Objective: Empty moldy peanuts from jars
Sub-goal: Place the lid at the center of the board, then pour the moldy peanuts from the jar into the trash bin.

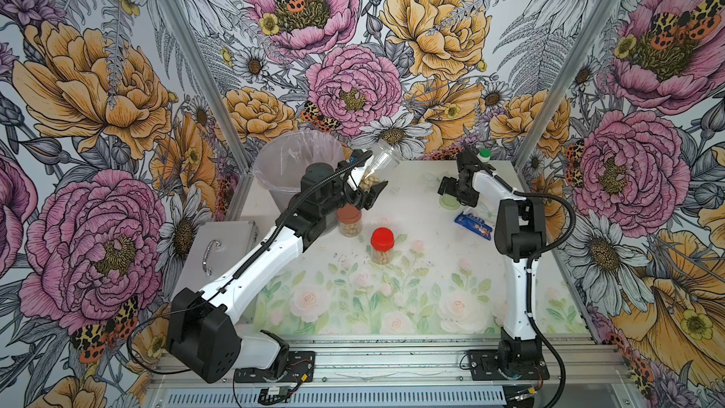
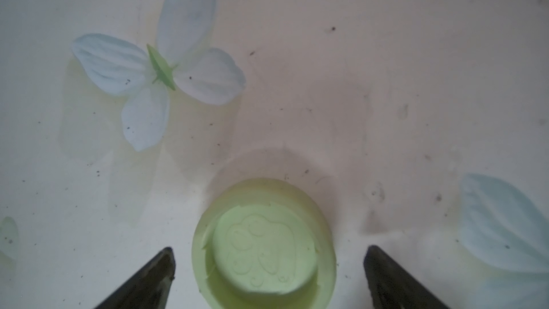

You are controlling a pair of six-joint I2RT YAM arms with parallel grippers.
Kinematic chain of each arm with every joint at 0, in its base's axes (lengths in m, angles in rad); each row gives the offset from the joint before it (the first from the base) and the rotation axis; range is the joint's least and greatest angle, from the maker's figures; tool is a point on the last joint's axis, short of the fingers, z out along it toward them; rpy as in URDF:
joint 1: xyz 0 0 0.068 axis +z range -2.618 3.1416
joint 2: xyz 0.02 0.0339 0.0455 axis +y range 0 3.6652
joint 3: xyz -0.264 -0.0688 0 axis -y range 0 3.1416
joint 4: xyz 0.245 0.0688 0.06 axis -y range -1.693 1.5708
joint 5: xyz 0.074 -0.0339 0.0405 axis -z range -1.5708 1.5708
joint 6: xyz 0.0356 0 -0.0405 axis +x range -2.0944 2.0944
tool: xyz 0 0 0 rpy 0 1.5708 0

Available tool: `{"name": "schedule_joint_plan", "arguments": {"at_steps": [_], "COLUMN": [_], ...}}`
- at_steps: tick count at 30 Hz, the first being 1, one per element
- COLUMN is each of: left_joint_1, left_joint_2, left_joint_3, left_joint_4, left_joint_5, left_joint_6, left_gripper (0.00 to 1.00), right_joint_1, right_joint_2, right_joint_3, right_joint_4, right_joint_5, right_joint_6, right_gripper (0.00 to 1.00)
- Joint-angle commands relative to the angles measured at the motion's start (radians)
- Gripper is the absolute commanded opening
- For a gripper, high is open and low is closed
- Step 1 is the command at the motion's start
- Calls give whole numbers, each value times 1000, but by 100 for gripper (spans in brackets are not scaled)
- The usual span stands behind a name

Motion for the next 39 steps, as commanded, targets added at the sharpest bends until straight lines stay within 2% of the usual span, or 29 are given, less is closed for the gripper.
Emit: {"name": "schedule_joint_plan", "arguments": {"at_steps": [1, 4, 8, 14, 19, 22, 32, 36, 39], "left_joint_1": [50, 111, 215, 306, 336, 342, 341, 333, 323], "left_joint_2": [-61, -58, -47, 23, 91, 152, 380, 435, 458], "left_joint_3": [140, 249, 383, 555, 624, 685, 1038, 1066, 1054], "left_joint_4": [-154, -309, -490, -748, -849, -914, -1191, -1242, -1265], "left_joint_5": [-80, -152, -172, -273, -356, -478, -649, -731, -749], "left_joint_6": [77, 127, 160, 260, 323, 391, 516, 576, 605], "left_gripper": [5, 5, 6, 5, 6, 6, 6, 7, 7], "right_joint_1": [7, 8, 11, 21, 24, 27, 31, 38, 38], "right_joint_2": [-98, -152, -224, -297, -321, -339, -419, -444, -441], "right_joint_3": [-27, -61, -129, -226, -276, -319, -490, -549, -549], "right_joint_4": [44, 77, 139, 225, 270, 313, 452, 515, 520], "right_joint_5": [31, 38, 31, 25, 18, -21, -57, -56, -57], "right_joint_6": [6, -1, -12, -21, -34, -35, -45, -42, -47], "right_gripper": [99, 99, 99, 100, 99, 99, 99, 100, 99]}}
